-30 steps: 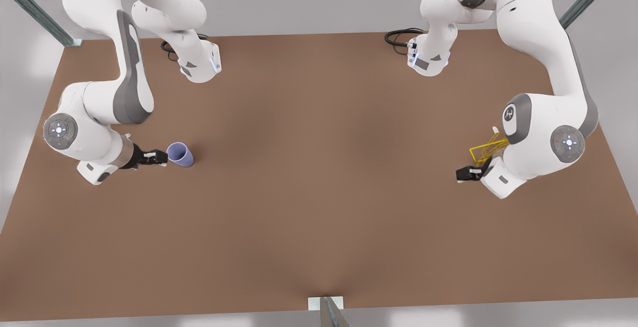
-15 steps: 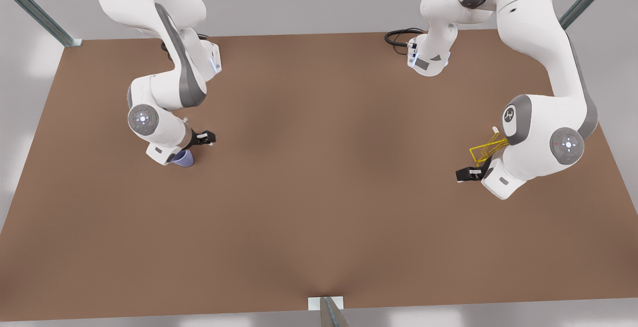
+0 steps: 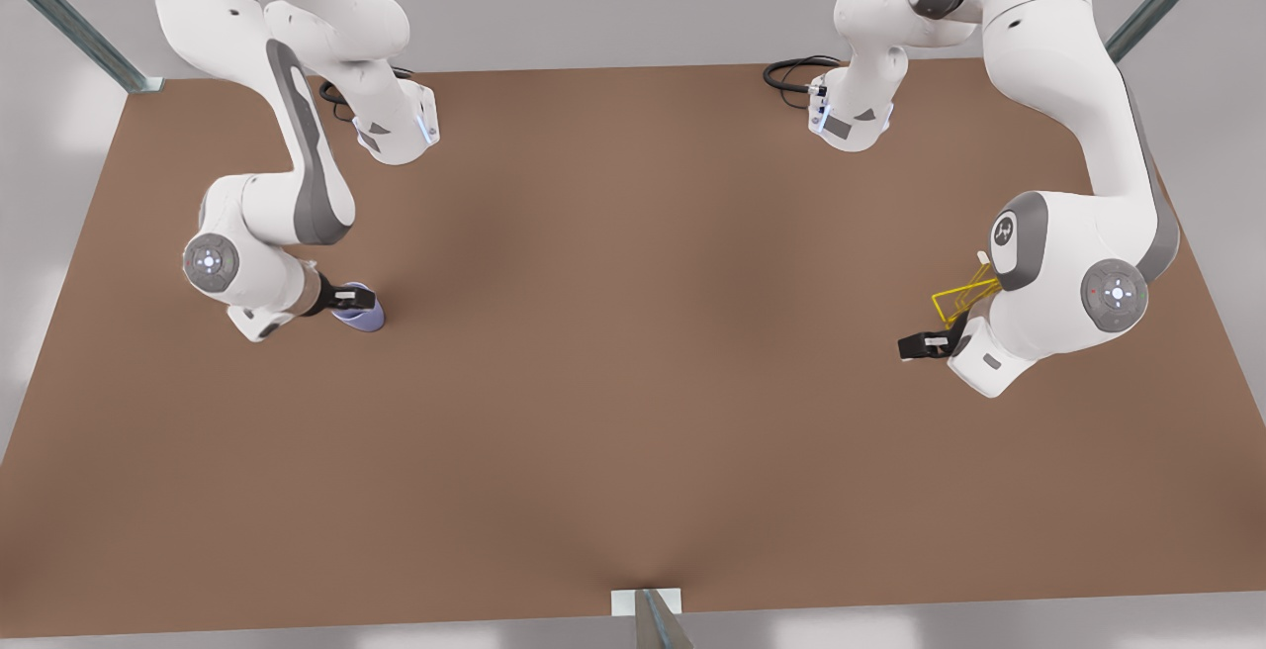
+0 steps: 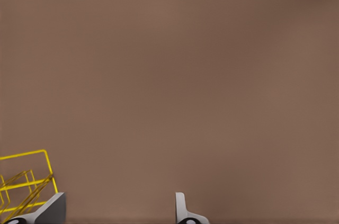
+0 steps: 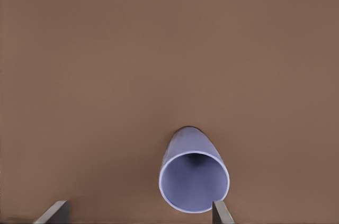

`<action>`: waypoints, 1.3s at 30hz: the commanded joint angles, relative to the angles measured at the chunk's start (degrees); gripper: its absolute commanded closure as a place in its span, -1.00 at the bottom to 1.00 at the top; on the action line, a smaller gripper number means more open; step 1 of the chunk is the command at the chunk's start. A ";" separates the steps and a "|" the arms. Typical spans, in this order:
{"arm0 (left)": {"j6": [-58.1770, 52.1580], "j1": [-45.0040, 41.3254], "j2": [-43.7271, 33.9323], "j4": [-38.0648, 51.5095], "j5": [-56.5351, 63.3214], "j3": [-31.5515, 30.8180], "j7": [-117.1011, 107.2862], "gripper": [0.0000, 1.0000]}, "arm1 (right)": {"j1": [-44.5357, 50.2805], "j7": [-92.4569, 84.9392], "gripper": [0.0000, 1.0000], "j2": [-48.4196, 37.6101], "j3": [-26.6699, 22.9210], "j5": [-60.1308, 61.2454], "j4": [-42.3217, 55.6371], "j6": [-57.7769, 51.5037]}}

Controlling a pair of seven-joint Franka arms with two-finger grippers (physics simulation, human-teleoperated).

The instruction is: Place the cup on the cup holder

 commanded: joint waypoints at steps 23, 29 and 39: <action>-0.64 0.00 0.19 -0.42 0.13 0.16 -2.00 -1.00 | -2.96 -8.03 -1.00 4.16 1.54 1.42 -3.09 -1.46; -1.16 0.00 0.19 -0.42 0.13 0.07 -2.53 -1.00 | -2.52 -8.03 -1.00 5.30 1.63 1.42 -7.13 3.37; -1.25 0.00 0.19 -0.42 0.13 0.07 -2.53 -1.00 | -1.29 -8.20 -0.83 7.15 2.51 1.33 -10.38 11.72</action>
